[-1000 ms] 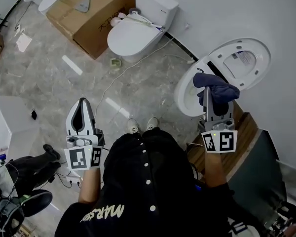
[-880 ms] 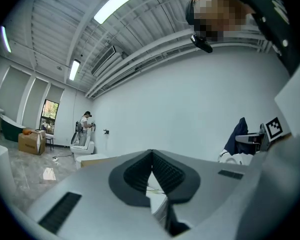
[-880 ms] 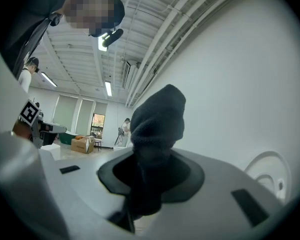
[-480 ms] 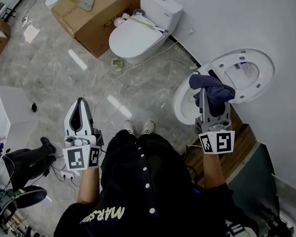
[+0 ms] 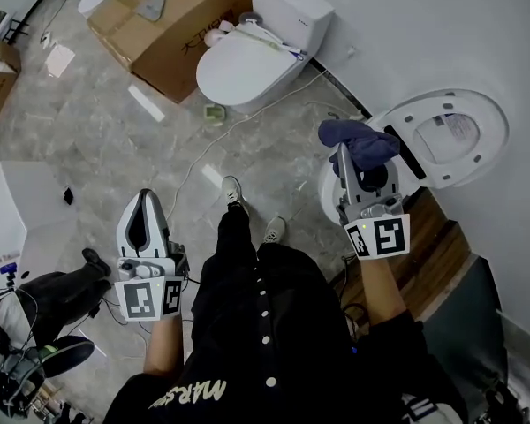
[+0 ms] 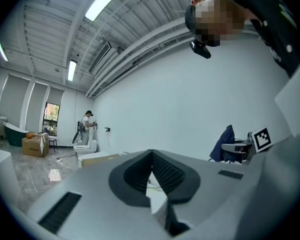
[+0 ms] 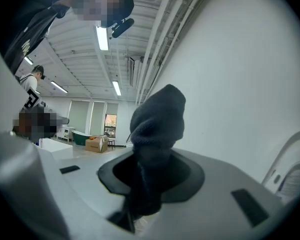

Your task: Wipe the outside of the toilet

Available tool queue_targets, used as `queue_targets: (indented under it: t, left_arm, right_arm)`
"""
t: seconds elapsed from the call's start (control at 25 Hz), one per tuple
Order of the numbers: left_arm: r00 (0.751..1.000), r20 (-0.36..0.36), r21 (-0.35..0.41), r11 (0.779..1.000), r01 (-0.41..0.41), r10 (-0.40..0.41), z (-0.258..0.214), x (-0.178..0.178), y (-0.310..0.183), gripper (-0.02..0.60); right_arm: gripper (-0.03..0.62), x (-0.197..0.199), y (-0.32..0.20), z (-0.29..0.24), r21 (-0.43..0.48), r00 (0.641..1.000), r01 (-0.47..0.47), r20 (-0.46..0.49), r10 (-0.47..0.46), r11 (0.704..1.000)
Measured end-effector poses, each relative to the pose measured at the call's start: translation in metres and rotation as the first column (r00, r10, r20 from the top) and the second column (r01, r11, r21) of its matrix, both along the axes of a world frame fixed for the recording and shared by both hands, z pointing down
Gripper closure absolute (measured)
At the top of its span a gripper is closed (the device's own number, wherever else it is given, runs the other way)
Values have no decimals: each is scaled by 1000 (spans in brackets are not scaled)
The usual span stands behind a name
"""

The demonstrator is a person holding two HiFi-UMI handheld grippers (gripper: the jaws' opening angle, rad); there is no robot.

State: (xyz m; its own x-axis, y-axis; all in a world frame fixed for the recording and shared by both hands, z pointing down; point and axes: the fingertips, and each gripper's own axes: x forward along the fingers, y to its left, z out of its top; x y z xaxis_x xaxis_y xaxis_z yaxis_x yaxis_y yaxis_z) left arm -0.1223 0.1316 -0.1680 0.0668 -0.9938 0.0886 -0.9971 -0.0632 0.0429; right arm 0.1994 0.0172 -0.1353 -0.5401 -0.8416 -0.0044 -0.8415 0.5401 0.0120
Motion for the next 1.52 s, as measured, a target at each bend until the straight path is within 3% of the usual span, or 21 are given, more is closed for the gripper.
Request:
queue_targets:
  t: [0.32, 0.56, 0.88, 1.52]
  left_arm:
    - [999, 20, -12, 999, -48, 48, 25, -23, -49, 572]
    - [998, 15, -8, 999, -54, 54, 67, -43, -85, 571]
    - [998, -11, -18, 998, -55, 55, 172, -73, -121, 572]
    - [995, 26, 39, 995, -95, 94, 348, -102, -177, 572]
  right_arm:
    - [485, -34, -43, 39, -54, 1000, -17, -5, 17, 998]
    - [485, -55, -77, 101, -88, 999, -24, -29, 22, 996]
    - [485, -85, -114, 205, -103, 999, -24, -48, 19, 994]
    - [485, -122, -151, 406, -123, 997, -5, -83, -6, 992]
